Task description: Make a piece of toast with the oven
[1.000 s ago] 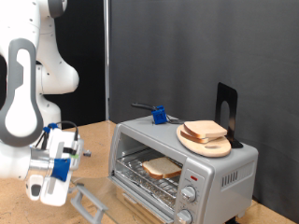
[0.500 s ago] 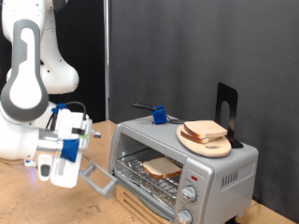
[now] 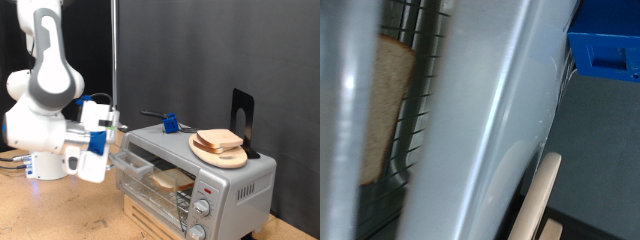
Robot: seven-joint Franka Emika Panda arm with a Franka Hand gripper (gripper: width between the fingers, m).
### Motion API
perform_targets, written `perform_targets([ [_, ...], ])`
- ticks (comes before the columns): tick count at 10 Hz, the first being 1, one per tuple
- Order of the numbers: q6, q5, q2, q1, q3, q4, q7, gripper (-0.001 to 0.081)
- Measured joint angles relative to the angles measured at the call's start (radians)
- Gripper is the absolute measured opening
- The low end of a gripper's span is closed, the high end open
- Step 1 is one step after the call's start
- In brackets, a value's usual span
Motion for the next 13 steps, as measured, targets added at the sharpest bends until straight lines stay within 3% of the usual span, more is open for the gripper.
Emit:
perform_targets([
  [3,0.076,0.077,-0.052,0.046,0.072,-0.048,0.013,0.0800],
  [6,0.081,0.081,-0.086,0.047,0.083,-0.076,0.041,0.0800],
  [11,0.107,-0.057,-0.129,-0.045,0.015,-0.116,0.092,0.0800],
  [13,0.067,-0.065,-0.122,-0.047,0.012,-0.107,0.094,0.0800],
])
